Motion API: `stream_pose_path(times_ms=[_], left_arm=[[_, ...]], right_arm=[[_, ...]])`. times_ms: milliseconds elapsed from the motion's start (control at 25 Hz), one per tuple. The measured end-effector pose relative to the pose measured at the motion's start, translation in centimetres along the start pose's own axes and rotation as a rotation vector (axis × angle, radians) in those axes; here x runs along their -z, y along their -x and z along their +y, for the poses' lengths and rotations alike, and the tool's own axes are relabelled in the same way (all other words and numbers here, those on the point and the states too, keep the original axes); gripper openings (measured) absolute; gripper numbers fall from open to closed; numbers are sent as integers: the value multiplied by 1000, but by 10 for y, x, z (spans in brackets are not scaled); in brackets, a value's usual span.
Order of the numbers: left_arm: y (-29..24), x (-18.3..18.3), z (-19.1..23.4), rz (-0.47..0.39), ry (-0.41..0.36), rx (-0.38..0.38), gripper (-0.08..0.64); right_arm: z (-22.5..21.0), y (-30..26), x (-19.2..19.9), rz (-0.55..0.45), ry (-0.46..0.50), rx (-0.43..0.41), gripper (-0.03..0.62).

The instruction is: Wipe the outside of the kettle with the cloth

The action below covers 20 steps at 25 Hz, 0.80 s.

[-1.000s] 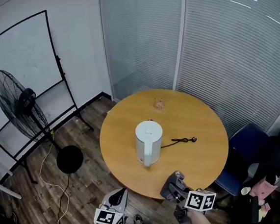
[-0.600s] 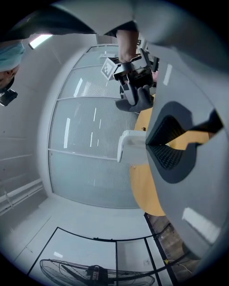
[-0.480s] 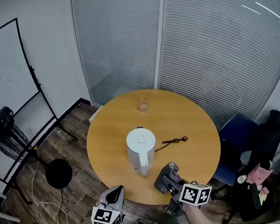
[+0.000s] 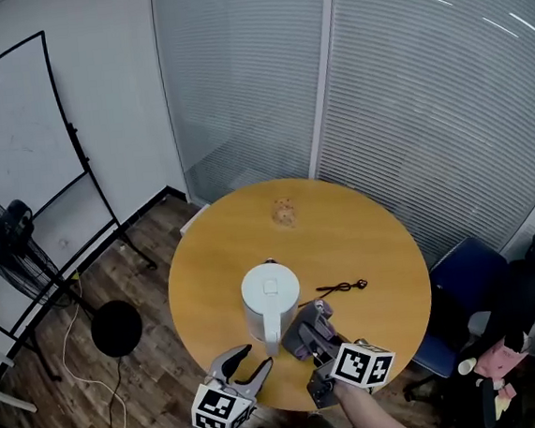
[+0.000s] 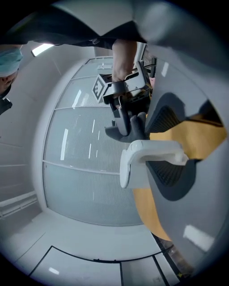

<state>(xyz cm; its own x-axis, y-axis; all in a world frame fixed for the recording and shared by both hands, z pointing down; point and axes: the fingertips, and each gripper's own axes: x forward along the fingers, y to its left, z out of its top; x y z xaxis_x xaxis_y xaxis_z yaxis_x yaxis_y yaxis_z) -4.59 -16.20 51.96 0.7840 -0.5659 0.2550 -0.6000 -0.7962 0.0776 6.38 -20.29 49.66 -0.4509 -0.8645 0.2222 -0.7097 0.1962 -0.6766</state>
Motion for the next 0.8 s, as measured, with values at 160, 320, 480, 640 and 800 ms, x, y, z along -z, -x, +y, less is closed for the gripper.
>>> stream_pose_path(times_ms=[160,320,480,640,800], left_arm=[[-22,-2,-2,18,-22,2,199],[-39,0,2,48,-28,-31,208],[-49,1,3,61,-11,-65,207],[-52,2,8,53,10,-104,191],[-49,1,9,39,53,-111,184]], right_arm=[[1,-12,-17,-17,-24,-21,97],[2,-21,-26,-53,-103,-52,97],[-5,-24,-26,-68,-143,-56,97],[-13,-26,-18,-68,-158,-50,97],[-31,-33,3,-17,-191,-23,97]])
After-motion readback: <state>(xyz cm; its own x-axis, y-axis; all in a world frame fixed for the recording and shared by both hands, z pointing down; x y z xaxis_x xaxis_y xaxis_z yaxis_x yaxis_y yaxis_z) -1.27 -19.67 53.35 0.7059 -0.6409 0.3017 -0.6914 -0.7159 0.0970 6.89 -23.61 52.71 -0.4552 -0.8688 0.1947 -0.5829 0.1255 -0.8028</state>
